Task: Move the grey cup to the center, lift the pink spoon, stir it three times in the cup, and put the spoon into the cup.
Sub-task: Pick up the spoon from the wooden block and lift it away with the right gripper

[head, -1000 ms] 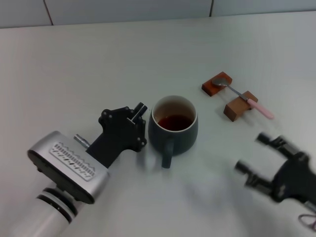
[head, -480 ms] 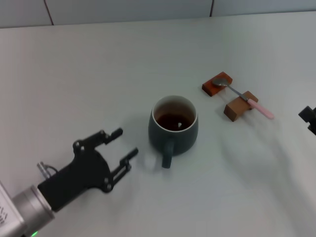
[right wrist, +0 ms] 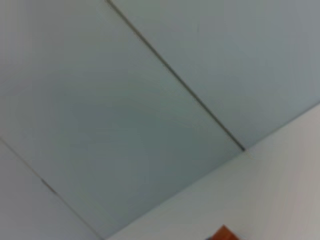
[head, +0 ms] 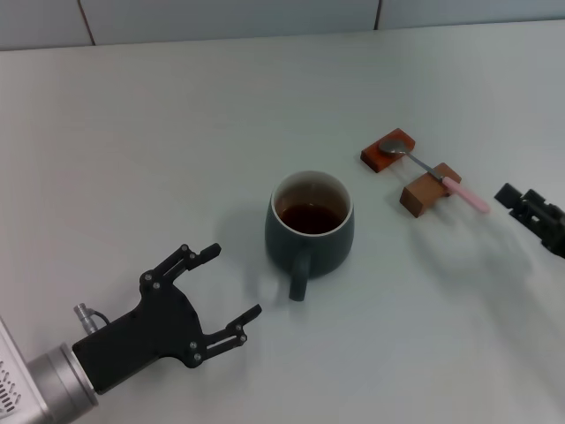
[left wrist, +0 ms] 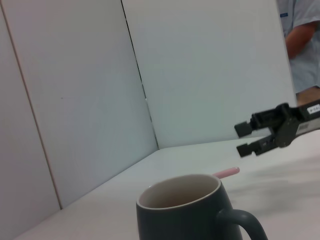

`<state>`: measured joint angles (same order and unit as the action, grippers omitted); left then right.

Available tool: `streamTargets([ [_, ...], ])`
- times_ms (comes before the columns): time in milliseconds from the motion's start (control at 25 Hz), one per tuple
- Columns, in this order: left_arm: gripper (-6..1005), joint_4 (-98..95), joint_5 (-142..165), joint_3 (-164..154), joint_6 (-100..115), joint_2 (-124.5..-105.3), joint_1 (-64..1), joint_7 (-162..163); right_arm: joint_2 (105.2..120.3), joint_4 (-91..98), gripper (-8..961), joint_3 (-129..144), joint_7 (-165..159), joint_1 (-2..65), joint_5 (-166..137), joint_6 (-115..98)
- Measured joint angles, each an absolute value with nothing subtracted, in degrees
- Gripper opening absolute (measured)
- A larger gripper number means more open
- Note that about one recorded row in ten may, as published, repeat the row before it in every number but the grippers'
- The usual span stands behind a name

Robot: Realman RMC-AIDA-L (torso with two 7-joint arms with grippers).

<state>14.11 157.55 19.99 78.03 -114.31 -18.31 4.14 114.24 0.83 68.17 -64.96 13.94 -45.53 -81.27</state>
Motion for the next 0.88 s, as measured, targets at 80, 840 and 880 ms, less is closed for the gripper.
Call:
streamTargets([
  [80,753,13.98,157.58,19.93,78.05,-114.33,-18.32,4.15,114.62,1.05,835,68.8,-65.01,14.64,-45.71,-79.95],
  [840,854,12.74,157.68,19.77,79.07,-114.92,-18.11,4.22,116.17,3.34,798,71.36,-65.17,17.87,-46.15,-72.25],
  [880,854,12.74,157.68,19.77,79.09,-114.92,-18.1,4.22,116.18,3.34,794,71.36,-65.27,17.87,-46.15,-72.12],
])
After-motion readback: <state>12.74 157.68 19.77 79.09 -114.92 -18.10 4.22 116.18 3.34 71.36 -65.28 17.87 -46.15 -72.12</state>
